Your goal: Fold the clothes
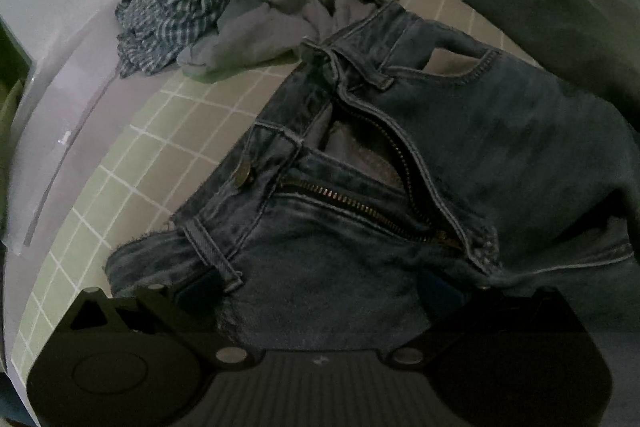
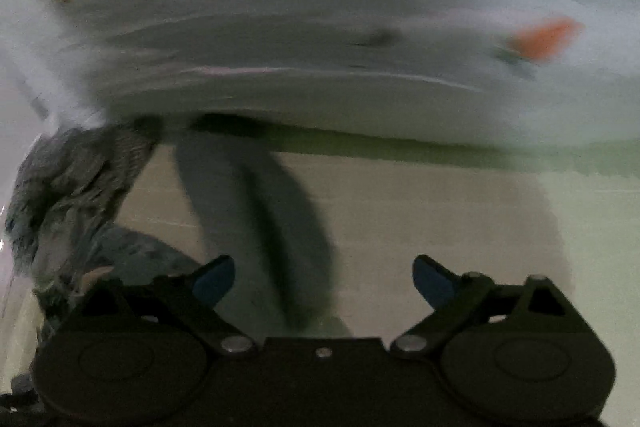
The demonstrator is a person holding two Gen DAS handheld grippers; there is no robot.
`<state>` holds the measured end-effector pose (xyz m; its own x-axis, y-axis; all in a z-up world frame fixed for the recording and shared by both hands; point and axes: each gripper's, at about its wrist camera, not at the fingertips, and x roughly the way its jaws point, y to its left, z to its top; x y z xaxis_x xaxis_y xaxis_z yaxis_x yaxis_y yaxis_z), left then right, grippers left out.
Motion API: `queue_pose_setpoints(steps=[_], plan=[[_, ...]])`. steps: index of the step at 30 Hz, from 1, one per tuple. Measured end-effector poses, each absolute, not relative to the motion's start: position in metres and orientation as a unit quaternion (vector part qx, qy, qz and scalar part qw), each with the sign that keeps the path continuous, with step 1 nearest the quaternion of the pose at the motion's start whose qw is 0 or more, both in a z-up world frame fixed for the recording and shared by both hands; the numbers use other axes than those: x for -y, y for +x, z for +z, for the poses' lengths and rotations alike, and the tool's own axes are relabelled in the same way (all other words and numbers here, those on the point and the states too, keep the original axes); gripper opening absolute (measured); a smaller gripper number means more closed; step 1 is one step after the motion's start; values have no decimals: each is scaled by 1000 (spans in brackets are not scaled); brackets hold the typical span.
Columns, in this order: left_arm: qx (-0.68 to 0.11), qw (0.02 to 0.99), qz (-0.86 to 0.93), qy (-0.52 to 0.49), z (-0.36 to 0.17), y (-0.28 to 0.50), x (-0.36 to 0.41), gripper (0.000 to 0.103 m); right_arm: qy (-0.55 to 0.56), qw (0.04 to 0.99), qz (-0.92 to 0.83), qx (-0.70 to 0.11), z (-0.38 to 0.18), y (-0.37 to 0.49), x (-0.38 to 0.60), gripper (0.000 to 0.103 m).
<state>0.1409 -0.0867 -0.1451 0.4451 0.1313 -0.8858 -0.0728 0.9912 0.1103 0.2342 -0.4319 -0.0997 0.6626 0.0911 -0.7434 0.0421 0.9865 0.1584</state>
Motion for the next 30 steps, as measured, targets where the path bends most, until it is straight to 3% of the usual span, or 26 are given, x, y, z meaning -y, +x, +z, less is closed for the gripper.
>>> queue_pose_setpoints(steps=[2,4,5,7,8,14,19,20,22,23,26,28,30], plan=[[-524,849,60,27,-145,141,86,103,58,900,36,-431,-111,251,415,81],[-523,850,57,25,-146,141,84,103,51,888,45,-455,-124,260,407,61],[-523,850,56,24,-146,141,83,103,48,885,49,-461,-130,262,405,48],[-520,852,55,22,-146,140,83,103,55,890,55,-449,-134,252,408,11],[-518,853,55,21,-147,139,82,103,67,896,53,-435,-133,243,414,5],[-515,855,57,16,-148,138,82,103,108,916,-39,-383,-113,154,464,4],[-518,853,59,15,-148,140,82,103,116,894,-89,-425,-123,83,492,9],[-520,852,60,14,-148,141,82,103,105,893,-91,-427,-123,79,489,13],[-523,850,61,14,-147,142,82,103,84,892,-97,-433,-125,71,482,33],[-524,849,61,13,-147,143,82,103,74,892,-100,-435,-125,66,478,35],[-527,848,61,13,-146,144,82,103,41,908,-89,-407,-112,78,464,56],[-526,848,62,12,-146,143,82,103,21,917,-66,-392,-107,95,453,80],[-525,849,62,12,-146,143,82,103,-1,913,-45,-406,-114,115,444,84]])
